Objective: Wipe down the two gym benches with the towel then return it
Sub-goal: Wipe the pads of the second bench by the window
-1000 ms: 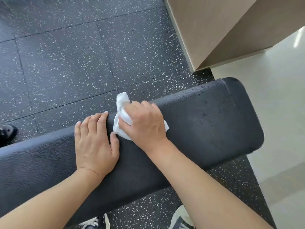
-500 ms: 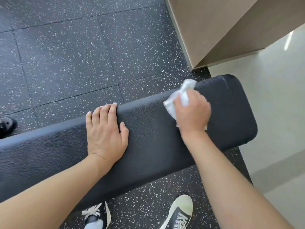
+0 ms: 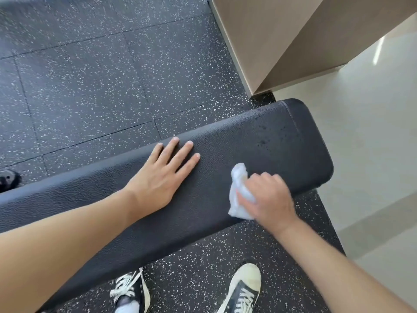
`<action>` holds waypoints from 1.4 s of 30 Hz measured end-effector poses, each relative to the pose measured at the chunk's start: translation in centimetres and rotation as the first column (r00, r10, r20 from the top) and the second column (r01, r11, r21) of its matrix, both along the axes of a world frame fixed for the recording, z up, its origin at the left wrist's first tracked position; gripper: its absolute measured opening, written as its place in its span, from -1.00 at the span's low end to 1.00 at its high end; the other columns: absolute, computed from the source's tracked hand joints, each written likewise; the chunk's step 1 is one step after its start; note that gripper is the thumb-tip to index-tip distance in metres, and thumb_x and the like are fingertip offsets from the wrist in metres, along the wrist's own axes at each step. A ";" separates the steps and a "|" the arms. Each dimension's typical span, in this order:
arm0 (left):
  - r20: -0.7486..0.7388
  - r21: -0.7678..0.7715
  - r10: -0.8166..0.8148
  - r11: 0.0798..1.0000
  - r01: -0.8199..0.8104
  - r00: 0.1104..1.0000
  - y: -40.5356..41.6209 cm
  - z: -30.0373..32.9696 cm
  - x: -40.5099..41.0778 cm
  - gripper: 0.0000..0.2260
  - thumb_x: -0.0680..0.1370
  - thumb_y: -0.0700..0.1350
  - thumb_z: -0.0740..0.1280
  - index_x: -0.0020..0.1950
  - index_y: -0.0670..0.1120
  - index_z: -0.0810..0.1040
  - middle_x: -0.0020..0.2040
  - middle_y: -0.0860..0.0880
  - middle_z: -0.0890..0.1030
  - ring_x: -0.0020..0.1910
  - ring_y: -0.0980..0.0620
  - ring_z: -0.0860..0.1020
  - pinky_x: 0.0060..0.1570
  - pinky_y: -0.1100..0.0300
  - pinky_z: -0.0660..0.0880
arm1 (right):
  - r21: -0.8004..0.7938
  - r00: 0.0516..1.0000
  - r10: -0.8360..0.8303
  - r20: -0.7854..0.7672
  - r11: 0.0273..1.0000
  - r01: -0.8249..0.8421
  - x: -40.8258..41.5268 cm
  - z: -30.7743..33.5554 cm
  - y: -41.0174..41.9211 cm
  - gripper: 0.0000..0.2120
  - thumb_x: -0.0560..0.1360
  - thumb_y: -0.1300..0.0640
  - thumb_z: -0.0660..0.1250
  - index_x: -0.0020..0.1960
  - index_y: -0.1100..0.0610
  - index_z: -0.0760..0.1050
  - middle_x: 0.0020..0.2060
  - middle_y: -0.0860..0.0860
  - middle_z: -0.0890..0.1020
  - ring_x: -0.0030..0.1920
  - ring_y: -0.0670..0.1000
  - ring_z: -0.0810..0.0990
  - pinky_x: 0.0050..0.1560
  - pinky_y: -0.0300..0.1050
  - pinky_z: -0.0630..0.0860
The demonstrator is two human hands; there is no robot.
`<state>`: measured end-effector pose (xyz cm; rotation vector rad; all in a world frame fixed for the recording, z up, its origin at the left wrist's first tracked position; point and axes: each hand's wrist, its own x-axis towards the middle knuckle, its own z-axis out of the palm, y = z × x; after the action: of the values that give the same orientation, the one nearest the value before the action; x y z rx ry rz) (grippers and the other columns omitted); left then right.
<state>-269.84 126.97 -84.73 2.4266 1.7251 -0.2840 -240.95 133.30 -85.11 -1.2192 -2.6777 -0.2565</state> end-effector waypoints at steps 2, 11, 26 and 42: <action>-0.005 0.015 -0.049 0.999 0.049 0.999 0.2 -0.3 -0.1 -0.33 0.52 -0.17 -0.07 0.67 -0.10 0.25 0.66 -0.24 0.23 0.59 -0.43 0.23 0.49 -0.37 0.28 | 0.017 0.993 -0.116 -0.028 0.993 0.117 -0.4 0.1 4.0 -0.80 0.45 0.18 0.23 0.00 0.21 0.56 -0.46 0.05 0.30 -0.46 0.17 0.37 -0.44 0.02 0.27; 0.212 -0.035 0.147 0.989 -0.143 0.966 1.4 0.2 0.6 -0.48 0.40 -0.21 0.14 0.35 -0.15 0.54 0.42 -0.19 0.51 0.41 -0.36 0.42 0.36 -0.32 0.39 | -0.237 0.948 -0.216 -0.232 0.958 0.160 -10.6 -0.5 0.6 -0.78 0.45 -0.05 0.35 -0.04 0.08 0.60 -0.36 -0.02 0.50 -0.32 0.12 0.47 -0.25 -0.01 0.11; 0.227 0.040 0.390 0.912 -0.409 0.892 7.7 -1.2 8.4 -0.41 0.61 0.06 0.10 0.63 -0.10 0.23 0.55 -0.17 0.36 0.44 -0.26 0.38 0.44 -0.25 0.28 | -0.205 0.890 -0.403 -0.214 0.909 0.363 1.9 -0.2 5.4 -0.83 0.44 0.07 0.49 -0.10 0.15 0.58 -0.38 0.04 0.52 -0.35 0.18 0.49 -0.30 0.00 0.28; 0.317 0.070 0.431 0.877 -0.474 0.845 8.0 -1.8 8.5 -0.41 0.57 0.05 0.13 0.61 -0.01 0.25 0.50 -0.11 0.38 0.40 -0.26 0.39 0.46 -0.20 0.27 | -0.187 0.878 -0.391 -0.276 0.918 0.350 12.9 -1.4 6.2 -0.77 0.53 0.01 0.42 -0.14 0.06 0.39 -0.37 -0.06 0.30 -0.36 0.06 0.29 -0.30 -0.01 0.23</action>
<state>-261.30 134.96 -86.49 1.9233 2.1560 0.2589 -228.09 139.49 -86.50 -1.6603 -2.2083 0.0616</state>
